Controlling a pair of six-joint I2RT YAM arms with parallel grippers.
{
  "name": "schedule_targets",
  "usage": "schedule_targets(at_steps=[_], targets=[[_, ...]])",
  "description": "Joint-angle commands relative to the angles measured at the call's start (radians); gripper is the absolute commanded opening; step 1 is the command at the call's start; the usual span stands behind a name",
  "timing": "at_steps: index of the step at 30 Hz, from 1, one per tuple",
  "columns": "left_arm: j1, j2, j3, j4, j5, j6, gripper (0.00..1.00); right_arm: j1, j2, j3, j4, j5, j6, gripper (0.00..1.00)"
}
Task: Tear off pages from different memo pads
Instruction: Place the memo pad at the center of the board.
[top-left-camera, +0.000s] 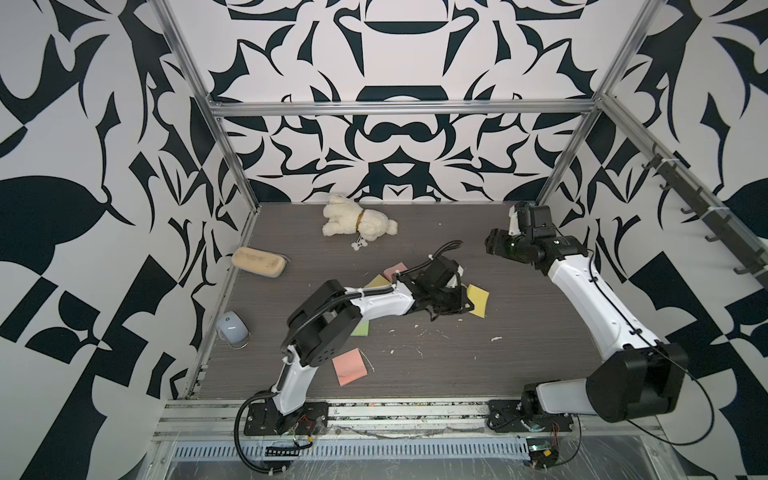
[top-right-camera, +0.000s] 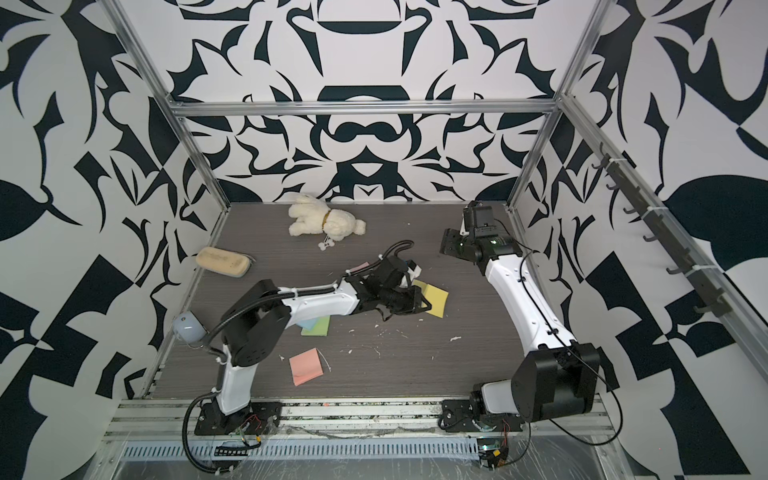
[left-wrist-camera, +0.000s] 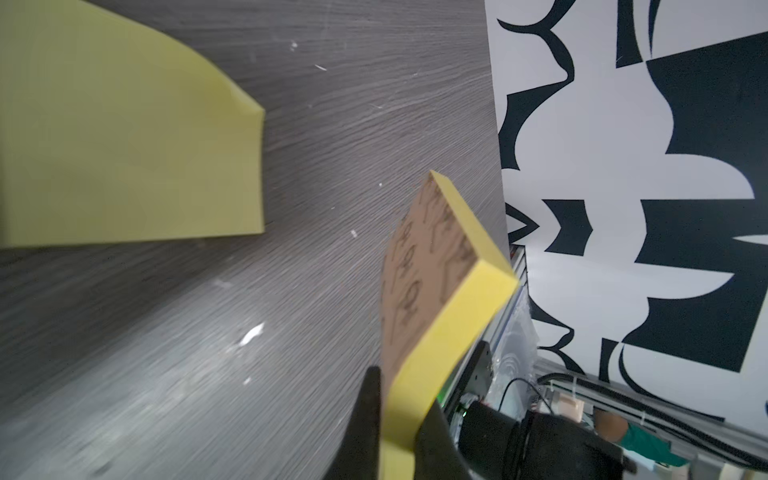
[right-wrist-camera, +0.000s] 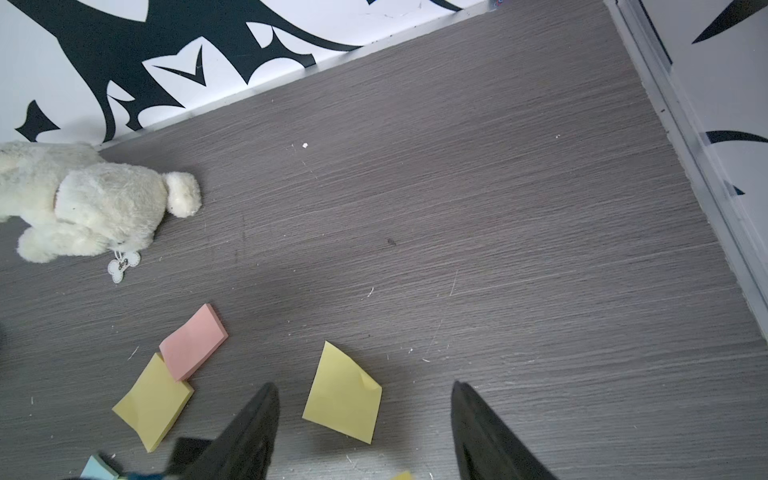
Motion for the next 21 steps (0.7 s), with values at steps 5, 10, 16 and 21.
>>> schedule_targets(at_steps=[5, 10, 16, 21], targets=[[-0.038, 0.200, 0.191, -0.013, 0.030, -0.199, 0.00, 0.004, -0.075, -0.041, 0.035, 0.047, -0.001, 0.68], [-0.050, 0.265, 0.300, -0.142, 0.033, -0.198, 0.00, 0.005, -0.087, -0.073, 0.049, 0.036, 0.000, 0.67], [-0.050, 0.242, 0.317, -0.251, 0.001, -0.150, 0.38, 0.005, -0.084, -0.086, 0.065, 0.015, 0.013, 0.66], [-0.047, 0.174, 0.322, -0.357, -0.037, -0.035, 0.60, 0.005, -0.060, -0.067, 0.053, 0.004, 0.021, 0.66]])
